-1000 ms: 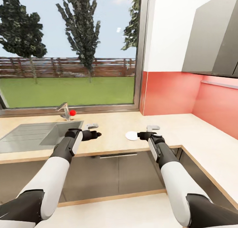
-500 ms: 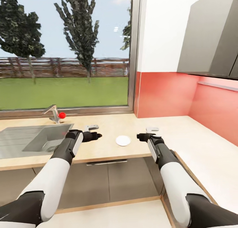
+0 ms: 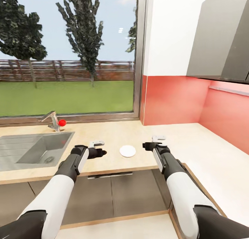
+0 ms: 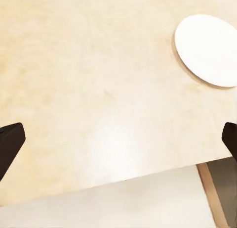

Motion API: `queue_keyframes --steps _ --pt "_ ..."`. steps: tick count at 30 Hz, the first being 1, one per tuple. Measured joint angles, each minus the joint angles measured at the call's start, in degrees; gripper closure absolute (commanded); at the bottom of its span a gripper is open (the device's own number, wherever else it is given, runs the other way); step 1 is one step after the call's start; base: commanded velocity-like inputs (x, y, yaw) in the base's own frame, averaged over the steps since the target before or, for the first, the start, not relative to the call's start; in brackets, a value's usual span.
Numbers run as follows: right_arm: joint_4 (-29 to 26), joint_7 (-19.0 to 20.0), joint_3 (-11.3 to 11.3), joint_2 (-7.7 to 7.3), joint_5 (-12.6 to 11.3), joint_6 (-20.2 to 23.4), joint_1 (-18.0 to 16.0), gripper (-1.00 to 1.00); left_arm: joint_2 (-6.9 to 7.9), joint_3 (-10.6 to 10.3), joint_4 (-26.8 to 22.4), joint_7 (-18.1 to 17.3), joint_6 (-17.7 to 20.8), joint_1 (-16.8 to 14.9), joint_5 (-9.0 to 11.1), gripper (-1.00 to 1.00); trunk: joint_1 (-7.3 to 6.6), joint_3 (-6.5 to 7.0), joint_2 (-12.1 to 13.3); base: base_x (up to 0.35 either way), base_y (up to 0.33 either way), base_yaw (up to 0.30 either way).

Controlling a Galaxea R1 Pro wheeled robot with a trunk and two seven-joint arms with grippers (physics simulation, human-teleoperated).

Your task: Set up a coffee station on the kitchen countertop: keep the coffee maker on the countertop, move the bottle of coffee from the kitchen shelf to the counter next to the coffee maker, place a paper coffee filter on top of the coffee maker, put the saucer next to the coffee maker with the coffee cup on the saucer, and place the electric kettle next to the coffee maker.

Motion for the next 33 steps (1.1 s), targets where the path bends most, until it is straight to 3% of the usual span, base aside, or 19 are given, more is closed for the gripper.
queue_keyframes --steps 6,16,17,21,26,27,28,33 --pt "1.8 -0.1 0.0 0.0 0.1 0.0 0.0 -1.0 0.33 -0.1 0.1 -0.1 -0.2 1.8 1.7 -1.0 0.0 0.0 0.0 0.331 -0.153 0.0" --pt "5.0 1.4 0.4 0.0 0.3 0.0 0.0 -1.0 0.08 -0.2 0.1 -0.3 -0.1 1.9 4.8 -1.0 0.0 -0.03 0.0 0.308 -0.173 0.02" --pt "5.3 3.2 0.9 0.0 0.2 0.0 0.0 -1.0 0.08 -0.2 0.1 -0.1 -0.1 1.9 8.2 -1.0 0.0 -0.07 0.0 0.329 -0.048 0.135" --pt "5.4 3.8 3.0 -0.01 0.3 0.1 0.0 -1.0 0.08 -0.3 0.1 -0.1 -0.1 2.2 8.5 -1.0 -0.01 -0.25 0.0 0.336 -0.017 0.11" --pt "5.2 3.9 3.8 -0.01 0.3 0.2 0.1 -1.0 0.0 -0.3 0.0 -0.1 -0.2 2.6 8.8 -1.0 -0.01 -0.3 0.0 0.305 -0.002 0.019" --pt "5.2 4.0 5.8 0.01 0.4 0.2 0.0 -1.0 0.0 -0.3 -0.3 0.0 -0.1 2.7 9.2 -1.0 0.02 -0.3 0.1 0.109 0.0 0.001" --pt "5.2 4.0 6.2 0.01 0.4 0.2 0.0 -1.0 0.0 -0.3 -0.4 0.0 -0.1 2.7 9.3 -1.0 0.01 -0.3 0.0 0.087 0.0 0.001" --pt "5.2 4.0 6.9 0.03 0.3 0.2 0.0 -1.0 0.07 -0.2 -0.4 0.0 0.2 2.7 9.7 -1.0 0.03 -0.3 0.0 0.026 0.0 0.0"
